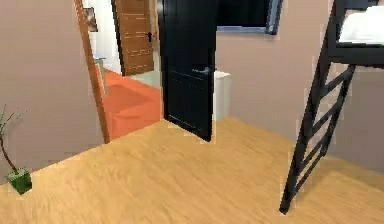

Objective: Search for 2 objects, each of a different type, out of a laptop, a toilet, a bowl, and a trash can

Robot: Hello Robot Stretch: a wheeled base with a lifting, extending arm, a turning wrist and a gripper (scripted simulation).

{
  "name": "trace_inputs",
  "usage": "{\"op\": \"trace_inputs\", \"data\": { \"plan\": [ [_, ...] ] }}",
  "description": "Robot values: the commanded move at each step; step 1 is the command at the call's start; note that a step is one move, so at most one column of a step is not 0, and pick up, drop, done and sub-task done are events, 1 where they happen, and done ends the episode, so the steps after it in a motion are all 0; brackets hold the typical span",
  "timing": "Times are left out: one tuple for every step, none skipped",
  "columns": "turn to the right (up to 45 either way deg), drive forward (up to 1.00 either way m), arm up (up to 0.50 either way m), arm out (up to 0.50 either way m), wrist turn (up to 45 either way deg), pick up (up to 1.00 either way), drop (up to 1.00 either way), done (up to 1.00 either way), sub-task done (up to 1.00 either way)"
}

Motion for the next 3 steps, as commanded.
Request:
{"op": "trace_inputs", "data": {
  "plan": [
    [-15.0, 0.0, 0.0, 0.0, 0.0, 0.0, 0.0, 0.0, 0.0],
    [0.0, 1.0, 0.0, 0.0, 0.0, 0.0, 0.0, 0.0, 0.0],
    [-3.0, 0.0, 0.0, 0.0, 0.0, 0.0, 0.0, 0.0, 0.0]
  ]
}}
